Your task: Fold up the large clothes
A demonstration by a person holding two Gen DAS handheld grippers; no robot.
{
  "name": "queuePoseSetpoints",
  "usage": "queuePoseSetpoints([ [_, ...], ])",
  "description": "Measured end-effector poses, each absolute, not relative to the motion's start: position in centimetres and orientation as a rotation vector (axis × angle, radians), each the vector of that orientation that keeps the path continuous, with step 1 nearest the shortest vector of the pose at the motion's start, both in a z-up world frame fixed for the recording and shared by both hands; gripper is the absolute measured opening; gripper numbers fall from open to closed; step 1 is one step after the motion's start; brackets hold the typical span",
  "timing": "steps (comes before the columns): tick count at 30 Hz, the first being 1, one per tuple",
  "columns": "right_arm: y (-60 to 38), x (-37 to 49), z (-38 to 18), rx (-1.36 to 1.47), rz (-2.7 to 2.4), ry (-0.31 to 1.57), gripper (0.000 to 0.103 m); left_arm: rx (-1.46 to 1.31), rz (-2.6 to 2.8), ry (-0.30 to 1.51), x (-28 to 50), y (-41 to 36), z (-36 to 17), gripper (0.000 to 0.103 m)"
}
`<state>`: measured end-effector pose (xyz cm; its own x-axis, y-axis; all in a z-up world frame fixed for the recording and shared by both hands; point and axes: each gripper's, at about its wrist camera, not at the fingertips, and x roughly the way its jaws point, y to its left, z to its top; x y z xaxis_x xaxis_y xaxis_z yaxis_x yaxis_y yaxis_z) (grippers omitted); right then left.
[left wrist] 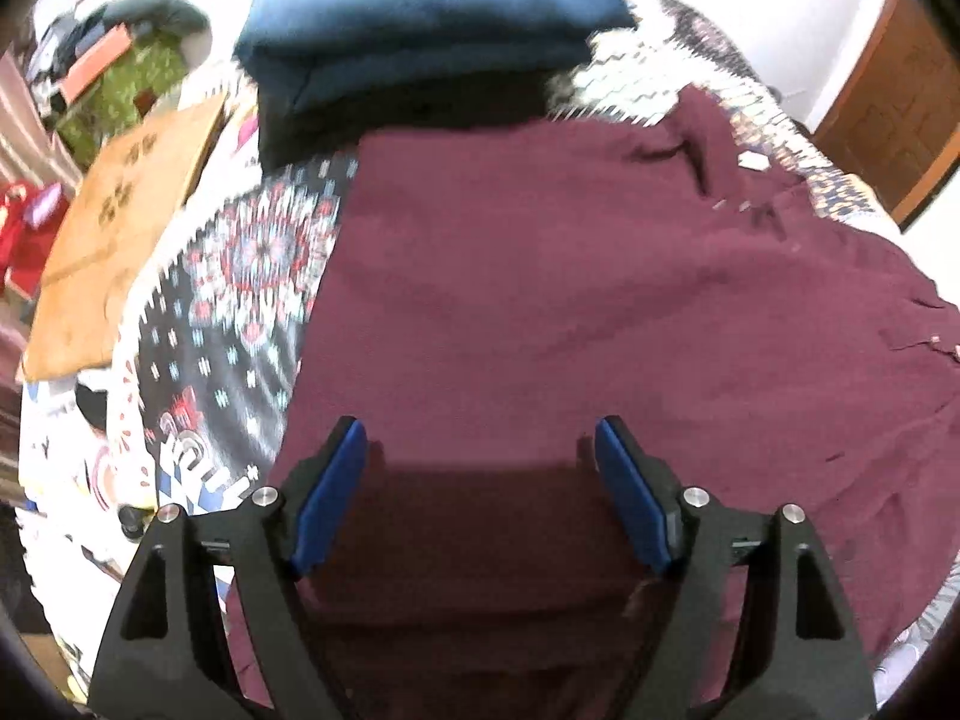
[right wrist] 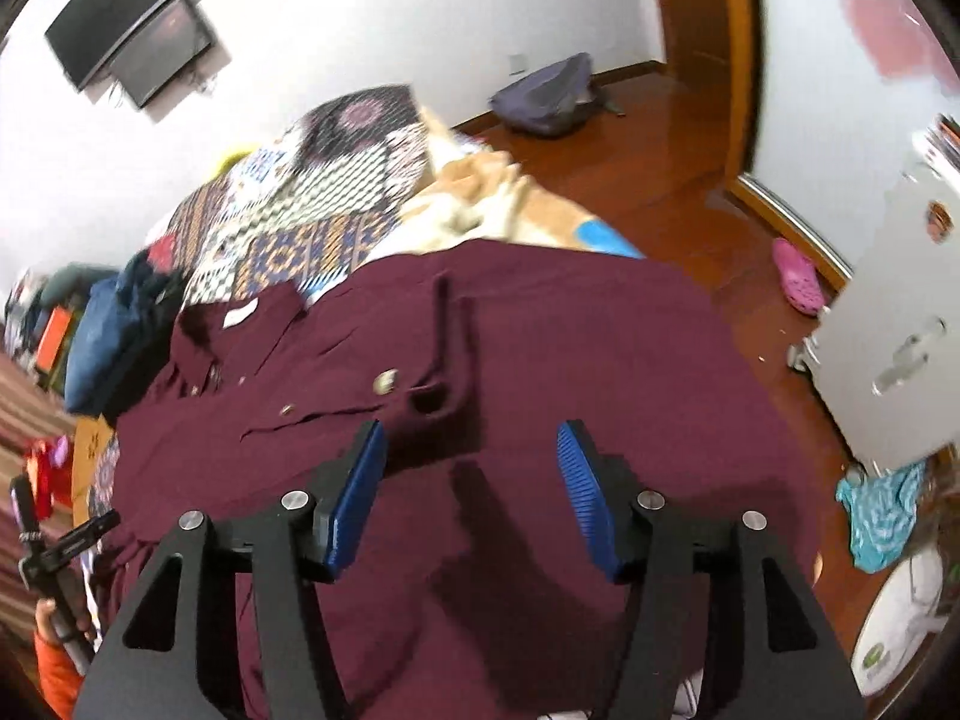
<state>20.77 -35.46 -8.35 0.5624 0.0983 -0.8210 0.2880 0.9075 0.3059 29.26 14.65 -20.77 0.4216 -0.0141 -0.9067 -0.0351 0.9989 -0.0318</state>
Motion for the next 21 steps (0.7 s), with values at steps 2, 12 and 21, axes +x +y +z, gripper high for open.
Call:
queuePoseSetpoints([
  [2,-36.9,20.0,-8.1,0.479,-0.142,0.961,0.056,-0.038,-0.012,1.096,29.3,13.6,-19.1,0.078],
  [12,-42.3,13.8,-10.6,0.674,-0.299,0.962,0.064,0.018,-0.245,0.936,30.2,3.7,-12.5,0.078],
  [21,-45.1,9.6,-15.8,0.88,-0.395,1.039,0.064,0.064,-0.417,0.968,30.6,-4.3,-13.7,0.078],
])
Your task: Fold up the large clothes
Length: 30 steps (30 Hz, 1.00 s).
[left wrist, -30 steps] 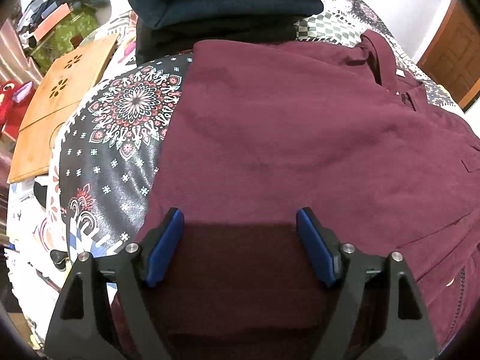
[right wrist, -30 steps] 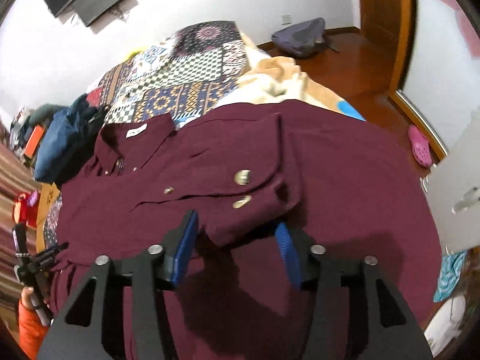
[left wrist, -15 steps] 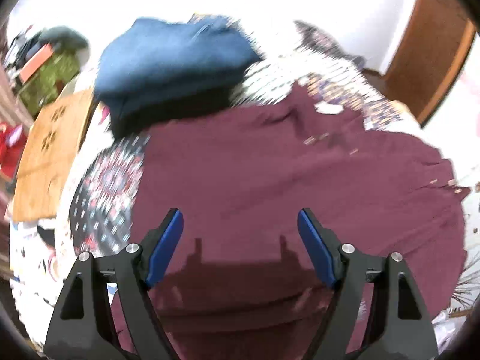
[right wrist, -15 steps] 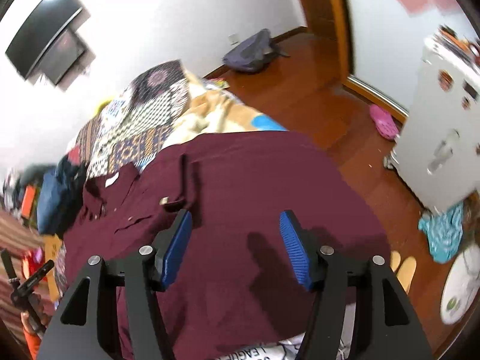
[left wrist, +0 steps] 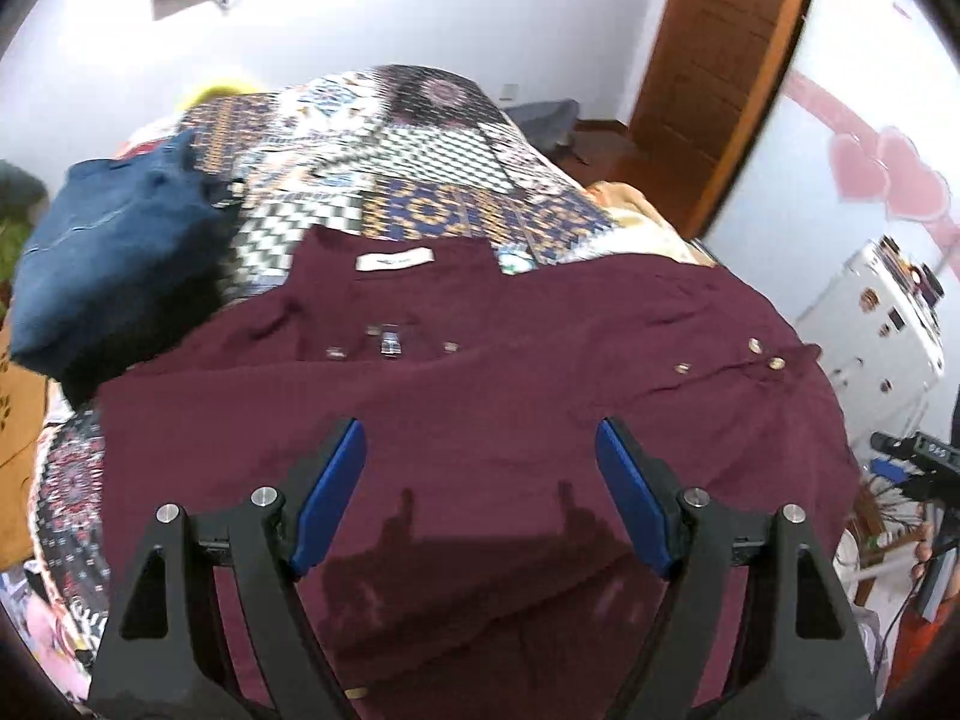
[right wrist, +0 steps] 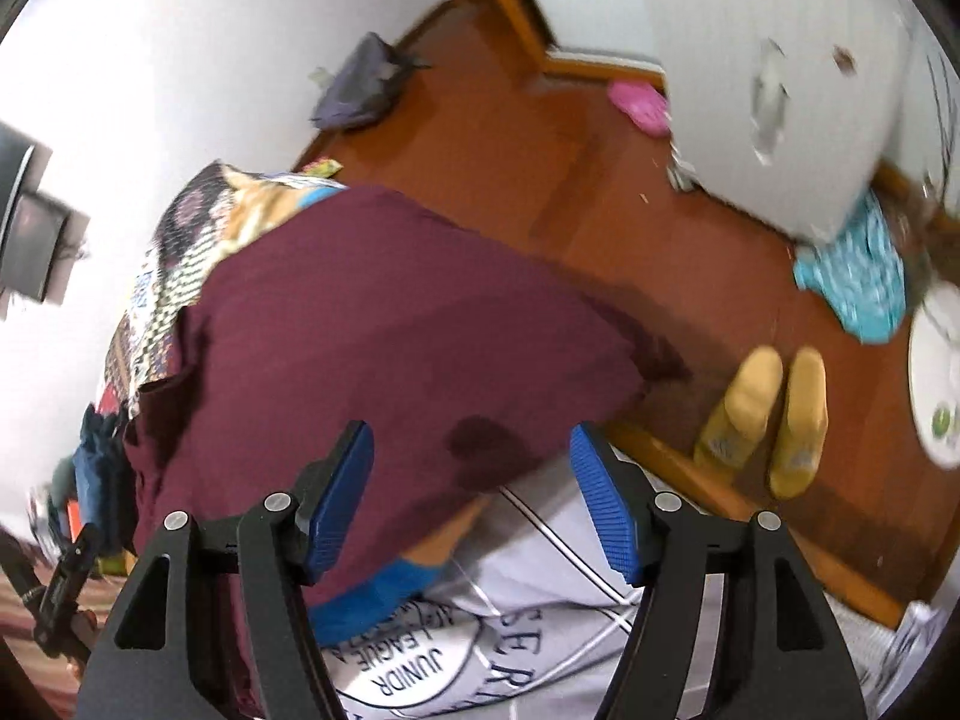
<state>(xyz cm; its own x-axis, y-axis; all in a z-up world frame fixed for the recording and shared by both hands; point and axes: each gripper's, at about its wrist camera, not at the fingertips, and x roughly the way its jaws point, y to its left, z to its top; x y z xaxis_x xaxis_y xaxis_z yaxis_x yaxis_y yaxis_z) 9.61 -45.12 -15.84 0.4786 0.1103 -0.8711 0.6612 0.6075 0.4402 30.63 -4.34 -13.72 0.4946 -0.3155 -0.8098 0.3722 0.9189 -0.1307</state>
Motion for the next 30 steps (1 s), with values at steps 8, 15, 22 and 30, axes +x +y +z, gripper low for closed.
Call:
queuePoseSetpoints([
  [8,-47.1,9.5,-19.8,1.056,-0.388,1.04,0.064,0.042,-0.434,1.012,30.9,-5.6,-14.9,0.078],
  [15,-48.5,9.9,-18.5,1.032,-0.472,0.914,0.029,0.029,-0.397,1.038,31.4,-4.9,-15.9,0.078],
  [22,-47.8,12.0,-14.3,0.916,-0.484,0.808,0.009,0.029,-0.386,1.027,31.4,-4.4,-16.1,0.078],
  [30,-41.4,18.6,-2.8,0.69,-0.219,0.622,0.006,0.008,-0.39,0.968,30.5,-3.0,-14.5,0.078],
])
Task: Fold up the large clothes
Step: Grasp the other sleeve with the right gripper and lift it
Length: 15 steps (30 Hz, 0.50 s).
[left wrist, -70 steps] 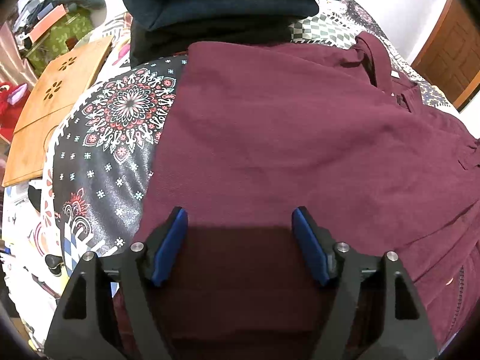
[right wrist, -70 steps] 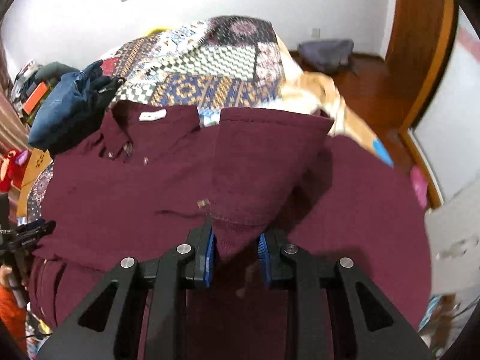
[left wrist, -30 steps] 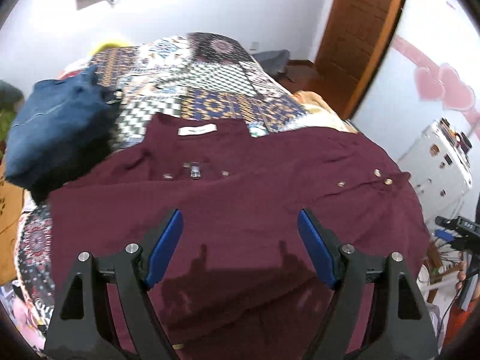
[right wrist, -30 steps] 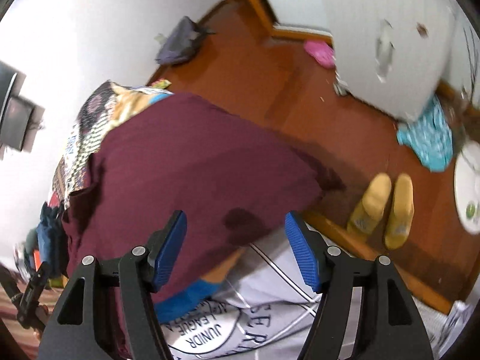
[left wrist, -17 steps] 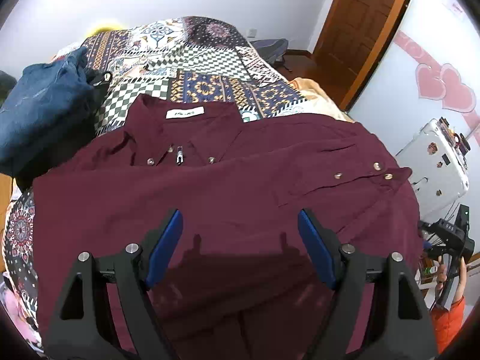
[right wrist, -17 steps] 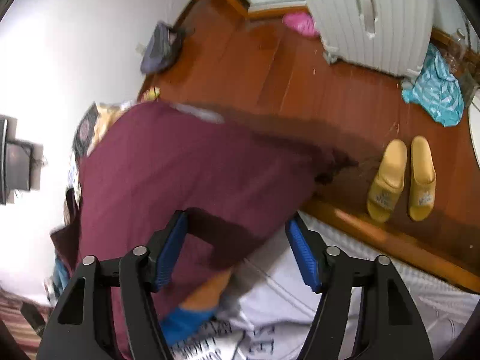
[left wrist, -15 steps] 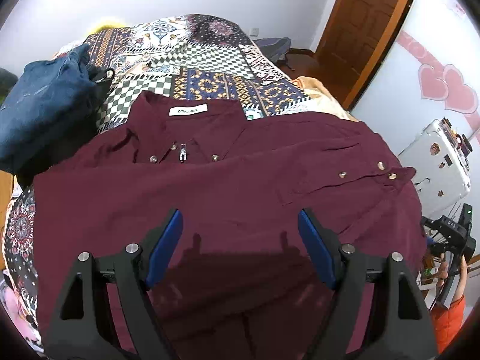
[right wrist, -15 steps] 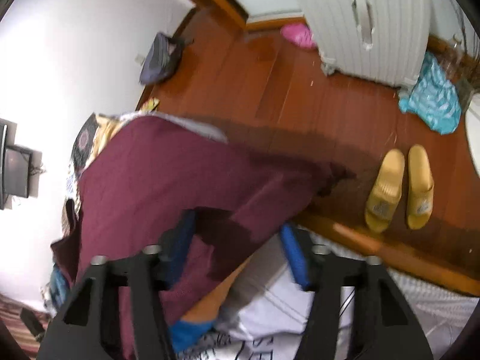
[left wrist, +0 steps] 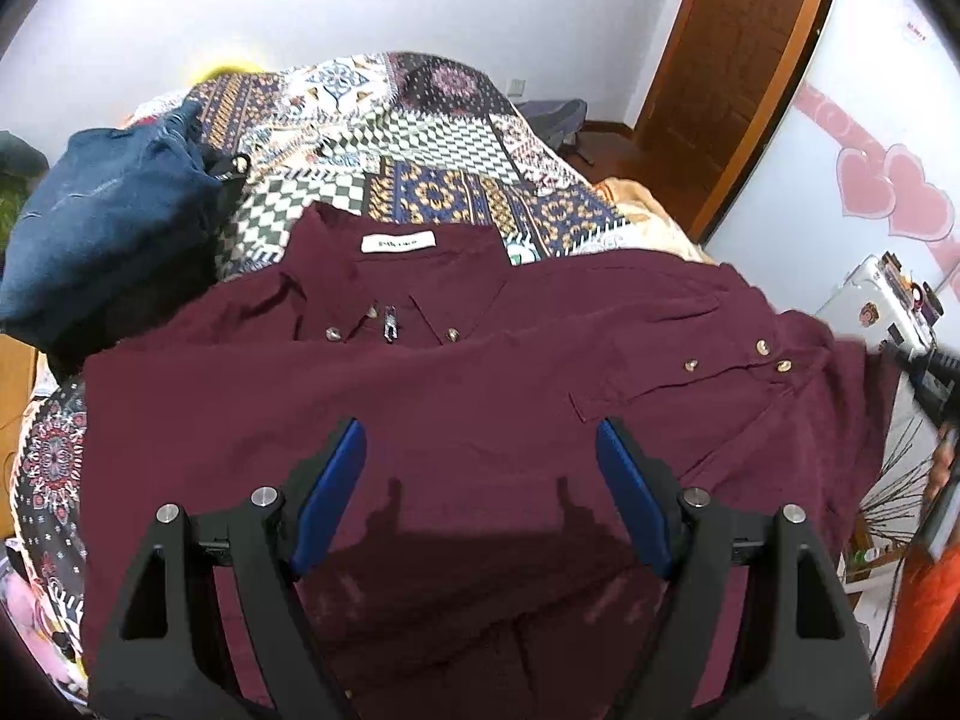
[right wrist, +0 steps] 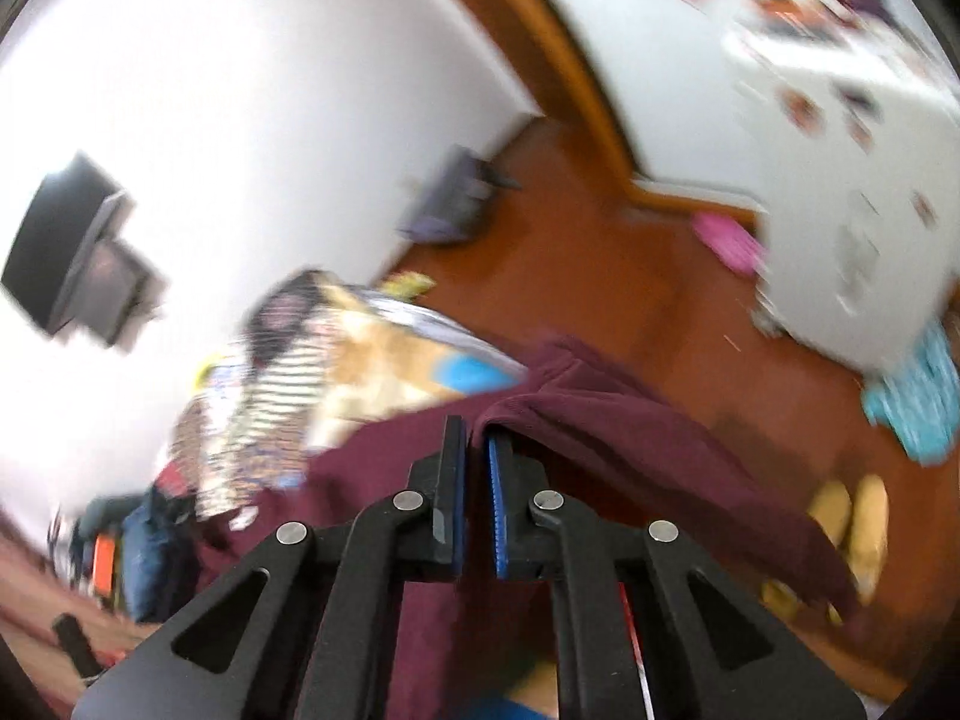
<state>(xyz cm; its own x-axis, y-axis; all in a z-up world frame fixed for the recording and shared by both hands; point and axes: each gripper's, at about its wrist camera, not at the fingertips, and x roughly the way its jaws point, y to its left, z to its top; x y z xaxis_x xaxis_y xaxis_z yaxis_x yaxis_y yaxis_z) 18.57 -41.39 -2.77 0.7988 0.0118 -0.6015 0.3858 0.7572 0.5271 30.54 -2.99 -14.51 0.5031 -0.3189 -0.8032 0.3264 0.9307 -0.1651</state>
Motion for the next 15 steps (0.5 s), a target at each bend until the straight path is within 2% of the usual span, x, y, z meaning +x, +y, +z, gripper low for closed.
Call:
queuePoseSetpoints([
  [3,-36.4,20.8,0.9,0.594,-0.06,0.577,0.006,-0.001,-0.378,0.934,29.9,-1.9,-13.6,0.078],
  [7,-29.2,22.9,2.0,0.471,0.125,0.605,0.006,-0.006,-0.367,0.906,29.2,-0.8,-12.8,0.078],
  [11,-23.9,24.3,-1.3,0.391,0.229,0.724,0.006,0.0,-0.35,0.892,28.6,0.1,-12.6,0.078],
  [15,-22.0,25.4,-7.1,0.404,0.278,0.929,0.008,-0.015,-0.339,0.904,28.4,0.9,-12.9,0.078],
])
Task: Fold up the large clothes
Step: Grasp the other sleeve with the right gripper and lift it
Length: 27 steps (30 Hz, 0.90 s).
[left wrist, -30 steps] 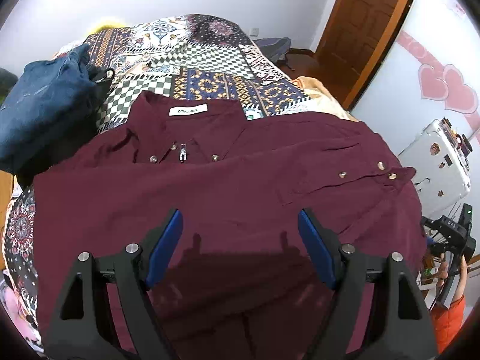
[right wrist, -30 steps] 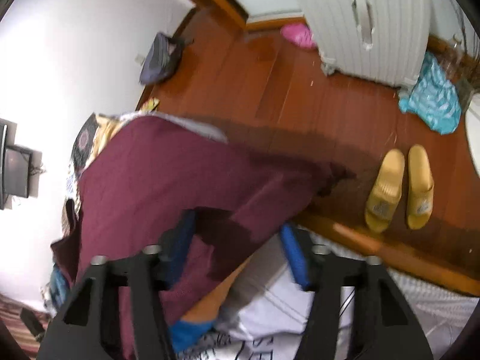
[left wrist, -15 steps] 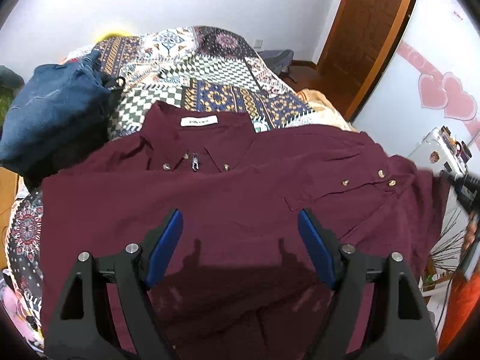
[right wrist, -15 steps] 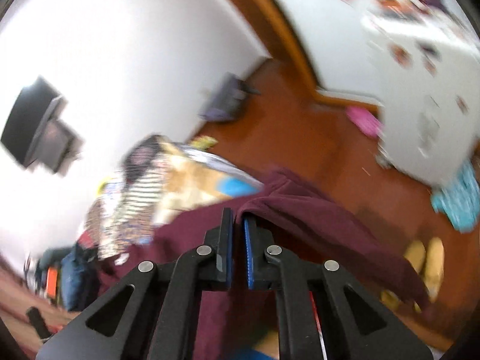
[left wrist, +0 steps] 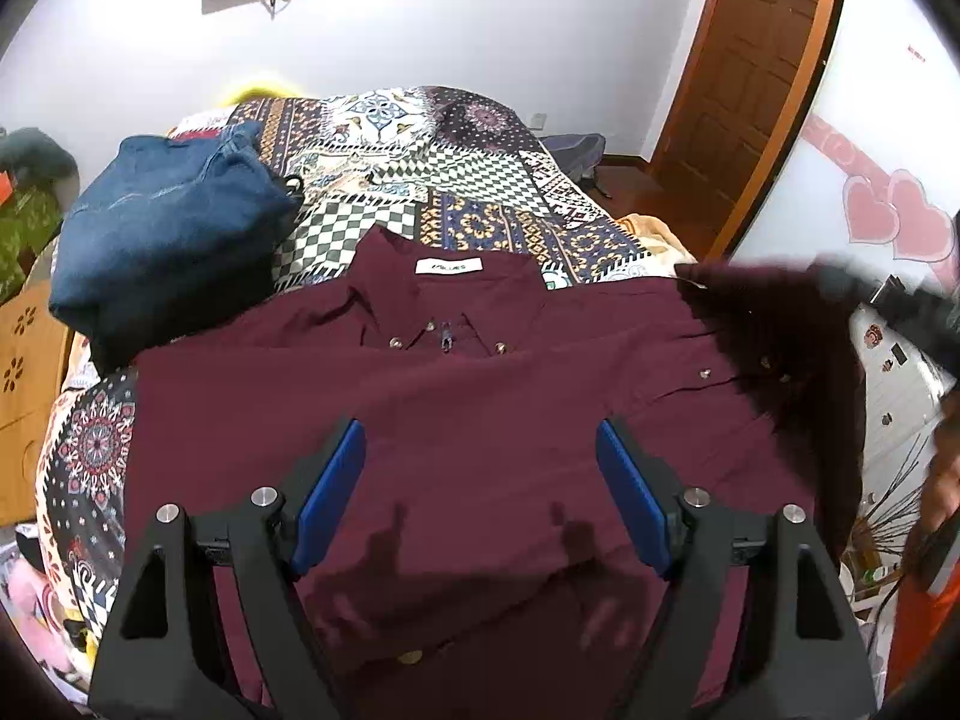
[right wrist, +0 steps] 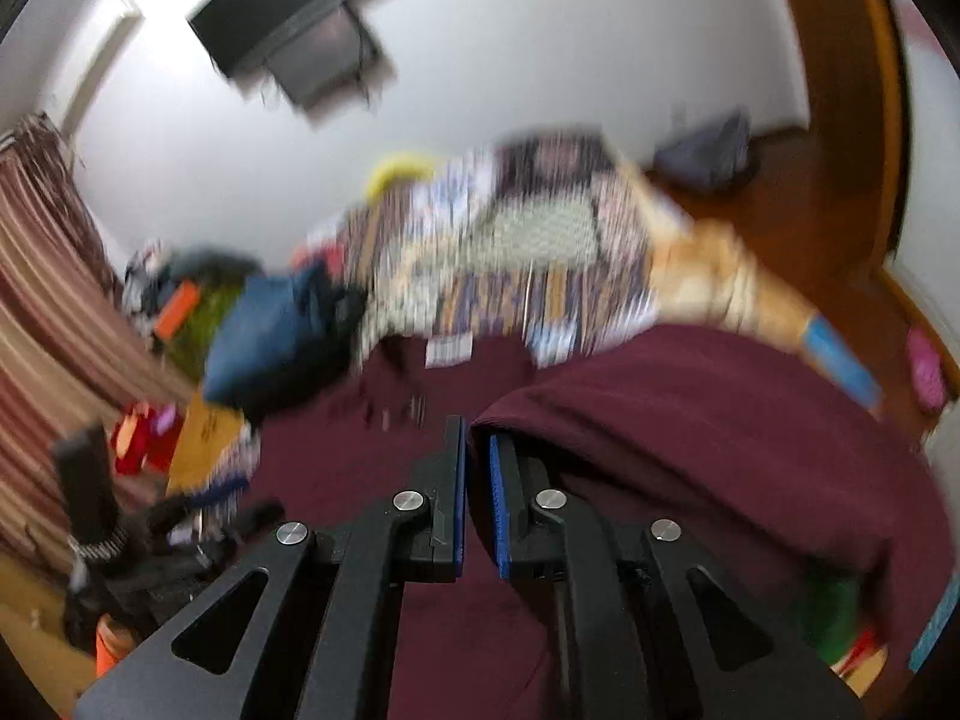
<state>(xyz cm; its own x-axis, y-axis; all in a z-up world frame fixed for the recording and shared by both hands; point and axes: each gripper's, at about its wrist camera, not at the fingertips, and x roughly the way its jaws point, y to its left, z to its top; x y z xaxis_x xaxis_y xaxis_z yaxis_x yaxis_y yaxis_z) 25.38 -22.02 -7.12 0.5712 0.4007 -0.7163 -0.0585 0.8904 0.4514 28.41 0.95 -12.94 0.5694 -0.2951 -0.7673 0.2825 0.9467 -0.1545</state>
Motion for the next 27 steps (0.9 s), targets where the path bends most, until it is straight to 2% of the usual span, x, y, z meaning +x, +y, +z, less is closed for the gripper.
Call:
queuePoseSetpoints([
  [3,-22.0,25.2,-8.5,0.389,0.281,1.013,0.009,-0.016,-0.335,0.916,28.4,1.1,-13.3,0.078],
  [5,-22.5,24.6,-8.8,0.389,0.276,1.043,0.017,-0.013,-0.337,0.921,28.4,1.0,-13.5,0.078],
  [7,-23.0,23.8,-7.9,0.401,0.264,1.036,0.035,-0.013,-0.338,0.926,28.3,0.9,-13.7,0.078],
  [9,-24.4,22.6,-6.7,0.415,0.221,0.983,0.046,-0.015,-0.343,0.931,28.4,0.5,-13.9,0.078],
  [13,-27.2,20.8,-5.7,0.481,0.125,0.918,0.057,-0.007,-0.36,0.926,28.4,-0.4,-13.8,0.078],
  [15,-28.8,20.2,-5.9,0.545,0.082,0.912,0.06,0.001,-0.369,0.921,28.3,-0.9,-13.7,0.078],
  [27,-35.8,18.5,-10.4,0.848,-0.137,0.917,0.06,0.011,-0.399,0.929,28.1,-2.6,-13.9,0.078],
])
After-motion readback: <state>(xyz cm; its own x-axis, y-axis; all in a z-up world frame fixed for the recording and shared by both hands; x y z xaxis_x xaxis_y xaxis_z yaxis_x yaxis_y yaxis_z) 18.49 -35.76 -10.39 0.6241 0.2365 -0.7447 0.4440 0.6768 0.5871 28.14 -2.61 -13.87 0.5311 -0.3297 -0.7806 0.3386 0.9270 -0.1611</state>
